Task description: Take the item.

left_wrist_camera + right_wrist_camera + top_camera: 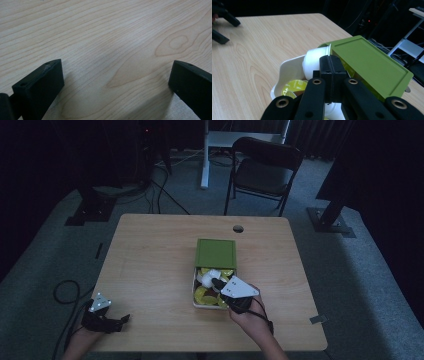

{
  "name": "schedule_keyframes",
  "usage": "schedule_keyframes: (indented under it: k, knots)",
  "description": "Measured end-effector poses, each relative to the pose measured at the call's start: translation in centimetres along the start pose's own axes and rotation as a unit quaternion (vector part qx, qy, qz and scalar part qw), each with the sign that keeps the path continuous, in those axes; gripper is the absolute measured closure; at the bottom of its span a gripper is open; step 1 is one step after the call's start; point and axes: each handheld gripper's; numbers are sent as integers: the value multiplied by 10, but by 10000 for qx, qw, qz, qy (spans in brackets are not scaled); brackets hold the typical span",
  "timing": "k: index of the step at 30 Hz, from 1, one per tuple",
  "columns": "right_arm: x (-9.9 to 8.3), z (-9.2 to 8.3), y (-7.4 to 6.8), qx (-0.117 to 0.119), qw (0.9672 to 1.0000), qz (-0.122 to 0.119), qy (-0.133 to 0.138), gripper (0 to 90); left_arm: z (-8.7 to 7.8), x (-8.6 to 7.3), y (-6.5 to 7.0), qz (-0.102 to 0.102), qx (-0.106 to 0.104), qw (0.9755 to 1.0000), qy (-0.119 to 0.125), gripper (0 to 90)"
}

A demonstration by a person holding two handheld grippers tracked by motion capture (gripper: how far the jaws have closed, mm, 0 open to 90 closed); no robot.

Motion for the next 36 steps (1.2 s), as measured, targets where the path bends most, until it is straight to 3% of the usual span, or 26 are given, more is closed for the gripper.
schedule_keyframes:
  k: [13,23,36]
  knots:
    - [9,-22,14,-149,9994,102,282,900,0,0,0,2,0,10000,-2,0]
    - [9,-43,34,-510,9975,217,434,900,0,0,0,1,1,10000,-1,0]
    - [-17,-67,63,-1002,9936,445,279,900,0,0,0,2,0,10000,-2,0]
Point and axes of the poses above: each handheld gripper's, and its own axes: z roughly forward along the jaws, x roughly out of its top, y roughly to its right, and after that the axes turned 1 degree about -z, right-handed
